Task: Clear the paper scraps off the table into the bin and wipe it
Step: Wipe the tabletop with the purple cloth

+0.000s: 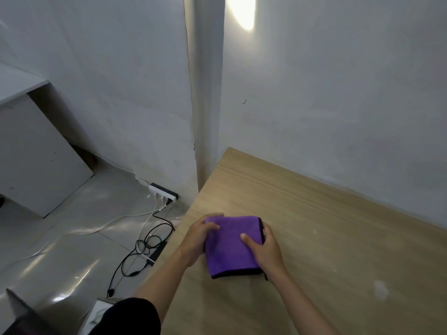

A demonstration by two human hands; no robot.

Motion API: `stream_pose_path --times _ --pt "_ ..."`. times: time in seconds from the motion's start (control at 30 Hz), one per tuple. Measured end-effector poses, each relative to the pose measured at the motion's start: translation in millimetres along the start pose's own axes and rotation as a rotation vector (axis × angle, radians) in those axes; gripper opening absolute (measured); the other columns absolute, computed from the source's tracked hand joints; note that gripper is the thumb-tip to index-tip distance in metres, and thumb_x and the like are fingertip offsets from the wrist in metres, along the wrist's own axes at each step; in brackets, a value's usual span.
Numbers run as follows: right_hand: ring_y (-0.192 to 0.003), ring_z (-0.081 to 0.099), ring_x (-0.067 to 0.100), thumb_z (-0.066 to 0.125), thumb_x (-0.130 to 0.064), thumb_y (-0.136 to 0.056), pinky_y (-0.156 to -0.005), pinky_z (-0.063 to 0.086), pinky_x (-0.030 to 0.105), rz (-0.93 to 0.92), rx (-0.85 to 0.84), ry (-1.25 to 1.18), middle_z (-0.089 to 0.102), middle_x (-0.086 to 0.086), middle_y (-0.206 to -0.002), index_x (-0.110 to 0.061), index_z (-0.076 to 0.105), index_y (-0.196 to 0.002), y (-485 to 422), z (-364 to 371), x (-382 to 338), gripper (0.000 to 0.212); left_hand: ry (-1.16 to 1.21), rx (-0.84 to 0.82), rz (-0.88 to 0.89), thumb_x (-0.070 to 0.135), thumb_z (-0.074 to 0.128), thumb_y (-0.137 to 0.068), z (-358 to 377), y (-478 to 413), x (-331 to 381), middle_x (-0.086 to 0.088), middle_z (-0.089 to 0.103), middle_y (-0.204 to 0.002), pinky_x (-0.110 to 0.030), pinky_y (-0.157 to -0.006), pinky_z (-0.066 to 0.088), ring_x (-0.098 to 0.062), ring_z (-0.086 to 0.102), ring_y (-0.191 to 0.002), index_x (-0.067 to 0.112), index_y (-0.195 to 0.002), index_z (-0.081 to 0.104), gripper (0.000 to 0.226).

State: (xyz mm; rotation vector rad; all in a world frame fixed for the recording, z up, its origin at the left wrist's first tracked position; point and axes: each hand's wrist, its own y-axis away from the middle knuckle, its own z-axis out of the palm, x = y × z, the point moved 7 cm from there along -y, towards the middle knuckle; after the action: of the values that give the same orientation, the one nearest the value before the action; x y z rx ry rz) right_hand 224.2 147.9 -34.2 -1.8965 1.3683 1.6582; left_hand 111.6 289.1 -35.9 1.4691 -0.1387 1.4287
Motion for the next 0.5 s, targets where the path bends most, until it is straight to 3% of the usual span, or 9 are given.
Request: stream_pose_path --times 0.1,0.2,0.37,0.5 --pt "-0.121 0.045 0.019 0.070 -0.028 -0.079 -0.103 0.037 0.031 -0.101 0.041 0.224 0.044 0.005 -0.138 -0.021 0.029 -0.140 24 19 8 0.074 -0.204 0.243 0.299 0.019 0.061 -0.078 -25 17 3 -0.004 0.066 -0.098 -0.023 -0.077 0.045 -0.018 0.058 -0.094 0.019 -0.094 0.066 0.017" --pt "-0.135 0.020 0.022 0.061 -0.036 -0.077 -0.110 0.017 0.030 -0.392 0.131 0.676 0.025 0.009 -0.148 -0.020 0.021 -0.145 40 40 -4 0.080 -0.360 0.339 0.364 0.014 0.057 -0.087 -45 24 -4 0.004 0.063 -0.104 -0.028 -0.088 0.046 -0.015 0.058 -0.101 0.027 -0.097 0.061 0.017" --pt "-0.137 0.028 0.023 0.042 -0.057 -0.083 -0.112 0.007 0.040 -0.572 -0.115 1.008 0.045 0.003 -0.143 -0.025 0.044 -0.134 42 113 7 0.060 -0.568 0.417 0.452 0.031 0.046 -0.091 -68 24 -2 0.016 0.056 -0.110 -0.037 -0.100 0.043 -0.005 0.050 -0.109 0.032 -0.108 0.057 0.020" --pt "-0.140 0.027 0.024 0.039 -0.049 -0.085 -0.111 0.007 0.043 -0.689 -0.188 1.005 0.040 0.002 -0.146 -0.024 0.037 -0.139 13 163 -21 0.059 -0.722 0.542 0.472 0.056 0.028 -0.082 -78 9 -4 0.008 0.042 -0.142 -0.042 -0.116 0.017 -0.012 0.029 -0.136 0.036 -0.118 0.053 0.049"
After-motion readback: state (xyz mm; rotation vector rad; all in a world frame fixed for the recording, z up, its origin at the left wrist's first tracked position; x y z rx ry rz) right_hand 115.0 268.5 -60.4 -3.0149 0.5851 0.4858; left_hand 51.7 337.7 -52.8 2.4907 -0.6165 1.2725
